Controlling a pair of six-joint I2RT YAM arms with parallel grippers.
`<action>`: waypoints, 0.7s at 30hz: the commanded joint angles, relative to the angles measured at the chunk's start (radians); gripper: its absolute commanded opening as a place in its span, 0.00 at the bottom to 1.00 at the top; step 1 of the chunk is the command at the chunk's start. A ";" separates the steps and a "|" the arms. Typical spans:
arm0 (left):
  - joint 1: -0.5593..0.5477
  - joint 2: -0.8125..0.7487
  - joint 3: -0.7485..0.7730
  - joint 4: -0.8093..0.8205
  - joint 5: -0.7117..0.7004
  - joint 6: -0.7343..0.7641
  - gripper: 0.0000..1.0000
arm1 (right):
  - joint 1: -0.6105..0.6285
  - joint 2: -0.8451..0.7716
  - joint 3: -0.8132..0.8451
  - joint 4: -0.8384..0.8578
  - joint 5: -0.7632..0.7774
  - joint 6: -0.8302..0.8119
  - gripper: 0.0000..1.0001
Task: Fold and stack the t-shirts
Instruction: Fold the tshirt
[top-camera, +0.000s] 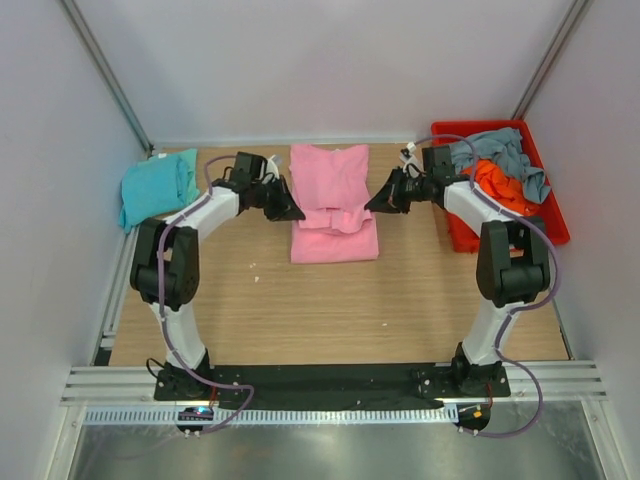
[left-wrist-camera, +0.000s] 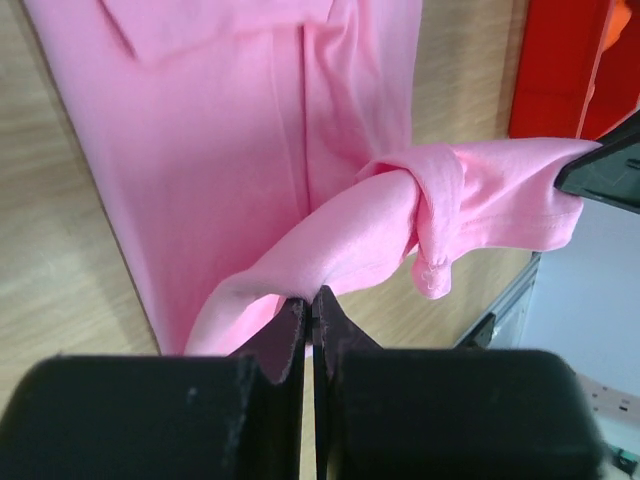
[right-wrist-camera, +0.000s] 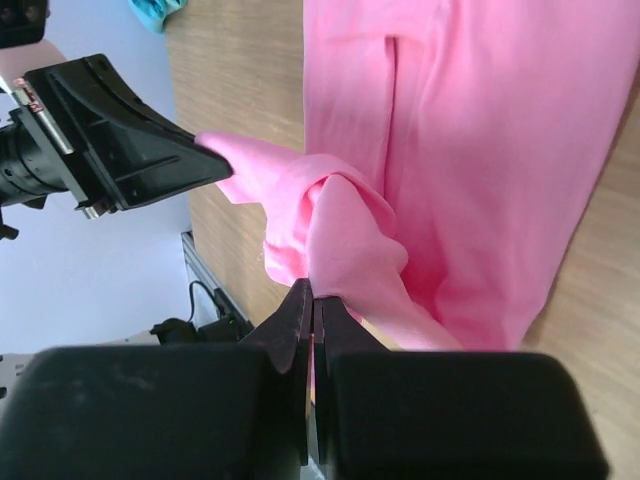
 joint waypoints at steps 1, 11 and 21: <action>0.015 0.030 0.104 0.075 -0.039 0.027 0.00 | -0.012 0.048 0.095 0.022 0.010 -0.049 0.01; 0.016 0.174 0.287 0.068 -0.122 0.013 0.01 | -0.011 0.249 0.380 -0.005 0.017 -0.125 0.23; 0.016 -0.028 0.120 -0.006 -0.179 0.031 0.56 | -0.068 0.166 0.391 -0.252 0.007 -0.286 0.61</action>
